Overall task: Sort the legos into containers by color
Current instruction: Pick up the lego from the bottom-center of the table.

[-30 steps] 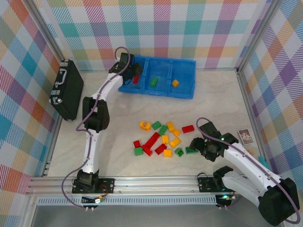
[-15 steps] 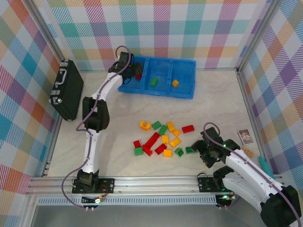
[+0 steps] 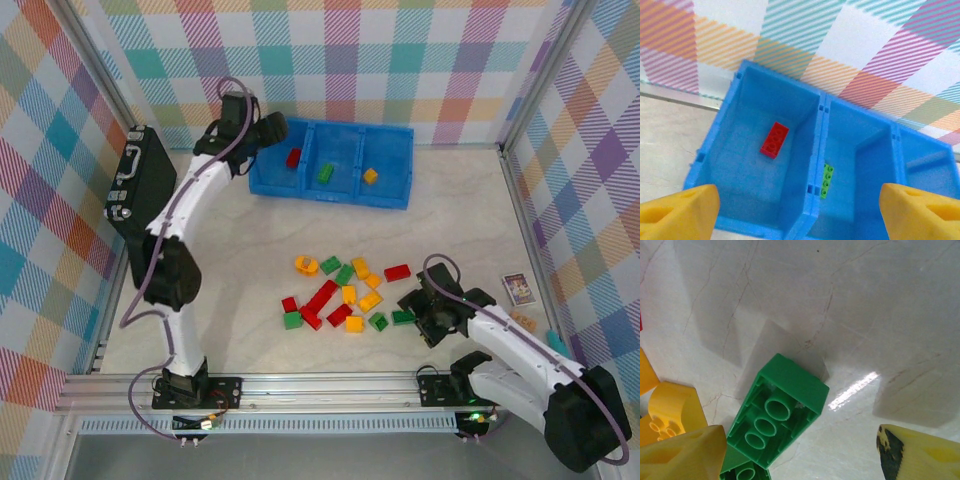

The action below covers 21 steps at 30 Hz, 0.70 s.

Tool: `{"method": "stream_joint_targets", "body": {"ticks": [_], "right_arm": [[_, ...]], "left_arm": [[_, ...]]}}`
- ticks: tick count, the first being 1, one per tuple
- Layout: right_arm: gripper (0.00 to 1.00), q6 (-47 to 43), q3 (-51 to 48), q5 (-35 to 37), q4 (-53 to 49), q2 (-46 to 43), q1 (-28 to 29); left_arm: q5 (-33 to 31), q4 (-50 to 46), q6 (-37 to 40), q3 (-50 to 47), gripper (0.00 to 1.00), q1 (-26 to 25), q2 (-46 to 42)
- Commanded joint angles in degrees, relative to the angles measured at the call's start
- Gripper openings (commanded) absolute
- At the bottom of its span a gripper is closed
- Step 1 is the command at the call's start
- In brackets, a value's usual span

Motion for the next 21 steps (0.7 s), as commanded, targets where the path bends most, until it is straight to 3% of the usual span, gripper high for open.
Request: {"method": "stream_joint_targets", "body": {"ticks": [1,13,18,21], "right_arm": [[0.78,1.3,0.5,0.8,1.8,1.3,0.5],[0.73,0.3,0.7,1.3,9.7,11.7,0.5],[0.66,-2.0,2.5,0.7,13.2,17.9,0.5],[0.57,-3.9,3.7,1.3,13.7,20.1,0.5]], "left_arm": [[-2.6,1.8,2.7,-5.0,0.83,0.4,-7.2],[-9.8,-2.5,4.9,-20.2,0.86,0.4,-29.6],[-12.9,-7.5,7.0,-23.5,0.87,0.6,-34.5],[-13.6,-10.7,7.9,-25.0,0.87,0.6,-37.4]]}}
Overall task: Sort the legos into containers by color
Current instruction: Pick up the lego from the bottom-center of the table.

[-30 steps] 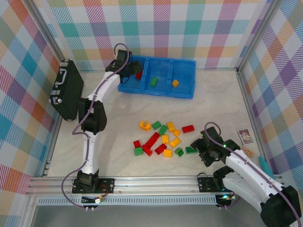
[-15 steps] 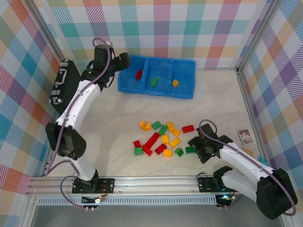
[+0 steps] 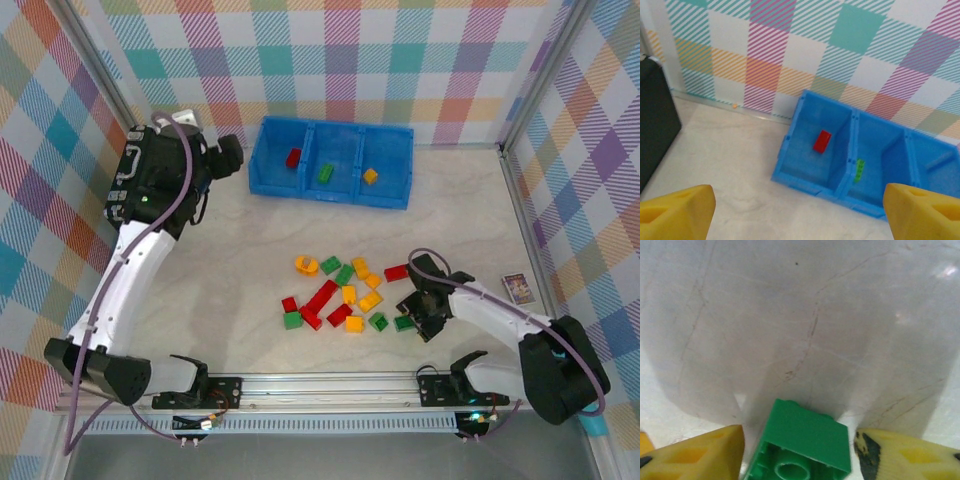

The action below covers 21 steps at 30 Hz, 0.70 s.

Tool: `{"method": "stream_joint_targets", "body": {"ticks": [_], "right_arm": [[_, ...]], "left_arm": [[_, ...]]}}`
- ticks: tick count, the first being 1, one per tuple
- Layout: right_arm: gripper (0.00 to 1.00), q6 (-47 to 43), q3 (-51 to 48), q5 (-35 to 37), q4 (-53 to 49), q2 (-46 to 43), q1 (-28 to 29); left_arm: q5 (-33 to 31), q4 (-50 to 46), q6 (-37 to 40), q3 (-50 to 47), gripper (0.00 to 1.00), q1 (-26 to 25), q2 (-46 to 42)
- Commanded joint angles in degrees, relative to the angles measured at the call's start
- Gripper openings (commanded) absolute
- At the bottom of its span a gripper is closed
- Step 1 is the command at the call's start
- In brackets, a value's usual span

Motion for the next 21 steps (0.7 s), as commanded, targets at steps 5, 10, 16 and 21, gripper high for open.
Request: {"method": "stream_joint_targets", "body": {"ticks": [5,10,16,21], "right_arm": [[0.43,-9.7,3.3,2.1,12.5,7.6,0.1],[0.36,-23.5,15.1,4.5,8.3,13.9,-0.1],[0.30,-36.8,33.6,8.6,-0.4,18.6,-0.2],[0.29,-46.4,49.1,11.2,-0.8,24.1,-0.2]], "left_arm": [[-3.0,-11.3,3.9,-6.1,0.88,0.7,-9.3],[-4.1,-16.4,7.3,-10.9,0.91,1.1,-16.2],[-3.5,-22.3,9.0,-16.2,0.93,1.2,-23.4],[-0.3,-24.7,8.9,-19.8,0.94,1.2,-27.1]]}}
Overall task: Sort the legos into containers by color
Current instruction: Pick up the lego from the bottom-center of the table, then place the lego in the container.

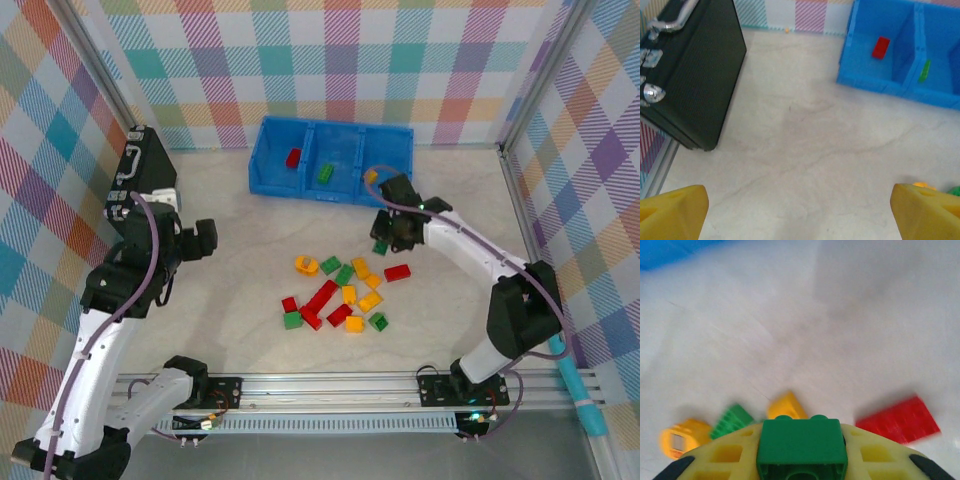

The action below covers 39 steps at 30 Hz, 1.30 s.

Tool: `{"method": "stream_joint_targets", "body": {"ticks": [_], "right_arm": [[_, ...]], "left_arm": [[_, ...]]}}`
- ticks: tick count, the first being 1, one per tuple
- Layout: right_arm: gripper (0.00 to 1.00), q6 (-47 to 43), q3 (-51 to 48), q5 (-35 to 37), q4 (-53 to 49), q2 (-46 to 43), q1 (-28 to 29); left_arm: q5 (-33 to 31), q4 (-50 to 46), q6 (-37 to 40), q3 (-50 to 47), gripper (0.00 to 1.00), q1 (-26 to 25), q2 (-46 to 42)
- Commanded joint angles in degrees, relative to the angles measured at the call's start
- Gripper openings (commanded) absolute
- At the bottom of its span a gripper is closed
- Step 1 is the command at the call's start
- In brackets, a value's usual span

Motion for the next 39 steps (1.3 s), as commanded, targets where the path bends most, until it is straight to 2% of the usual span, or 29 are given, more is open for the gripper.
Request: {"method": "stream_joint_targets", "body": {"ticks": [1,6,12,15,18,21,29,34,39], "right_arm": [[0.29,-12.2,10.1,4.2,0.4,5.0,-0.2],[0.28,-22.1,25.8,4.9,10.6,15.2,-0.2],[0.28,-25.7,41.7,3.8,19.4,28.1,-0.2],[0.28,-28.5,48.5,3.6,21.6,35.2,-0.1],[0.28,-32.6,53.1,4.3,23.4,41.4,0.2],[0.29,-36.1,56.5,4.5,24.3,46.4,0.6],[0.37,-37.1,60.2,2.3,23.5,52.4,0.7],[0.46,-37.7,60.0,0.6,22.7,53.2,0.8],[0.57,-38.5,59.0,-1.2,22.8,52.0,0.8]], "left_arm": [[2.4,-3.3,1.1,-2.2,0.94,0.8,-1.9],[8.2,-5.1,-1.3,-4.9,0.94,0.8,-2.9],[16.0,-10.2,-6.6,-5.1,0.90,0.5,1.0],[17.8,-10.4,-11.7,-7.1,0.90,0.5,1.9],[22.8,-8.1,-18.7,-11.8,0.88,0.4,2.0],[23.8,-8.3,-26.0,-16.4,0.84,-0.5,3.0],[22.0,-0.4,-41.3,-24.9,0.85,-11.6,4.8],[20.4,6.8,-49.8,-27.6,0.85,-20.1,8.9],[18.6,12.4,-54.7,-27.7,0.86,-27.0,14.8]]}}
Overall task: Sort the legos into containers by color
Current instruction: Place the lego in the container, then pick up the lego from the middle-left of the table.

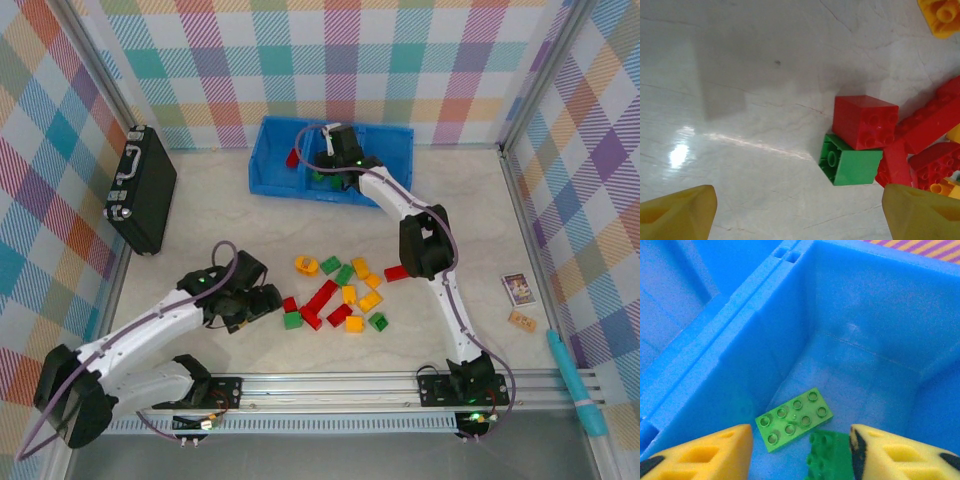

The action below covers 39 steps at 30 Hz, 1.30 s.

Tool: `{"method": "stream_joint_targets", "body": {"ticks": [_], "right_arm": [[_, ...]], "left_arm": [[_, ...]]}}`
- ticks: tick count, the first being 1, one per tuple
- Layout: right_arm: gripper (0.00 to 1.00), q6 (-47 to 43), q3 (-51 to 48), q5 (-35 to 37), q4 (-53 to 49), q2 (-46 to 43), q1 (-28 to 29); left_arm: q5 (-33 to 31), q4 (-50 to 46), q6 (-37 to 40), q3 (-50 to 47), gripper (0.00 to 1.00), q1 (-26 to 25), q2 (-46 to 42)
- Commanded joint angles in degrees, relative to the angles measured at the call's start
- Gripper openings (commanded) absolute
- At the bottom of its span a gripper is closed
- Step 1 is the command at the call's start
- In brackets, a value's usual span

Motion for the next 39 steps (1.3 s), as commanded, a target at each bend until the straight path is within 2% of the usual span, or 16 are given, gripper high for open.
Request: {"method": "stream_joint_targets", "body": {"ticks": [1,7,13,18,23,39], "right_arm": [[0.58,-1.3,0.5,-2.6,1.4,-2.2,0.4],[0.62,-1.9,-6.1,-4.4,3.5,-8.1,0.4],[0.65,-3.6,-15.5,-6.3,7.5,-15.8,0.4],[0.67,-5.1,-21.6,-5.8,9.8,-21.6,0.4],[0.68,-6.4,-25.5,-5.2,10.8,-25.9,0.4],[0.69,-6.0,-27.0,-2.3,10.6,-29.1,0.4]], "left_arm": [[-1.8,5.8,-6.2,0.0,0.86,-4.0,3.6],[-4.0,6.7,-6.8,3.3,0.85,-10.3,10.2],[-7.0,3.5,-4.7,6.5,0.85,-14.1,14.3],[-7.6,3.5,-3.1,6.6,0.83,-15.6,17.4],[-11.3,-0.7,0.2,9.5,0.81,-17.0,19.9],[-12.4,1.4,0.9,8.2,0.75,-18.6,24.3]]}}
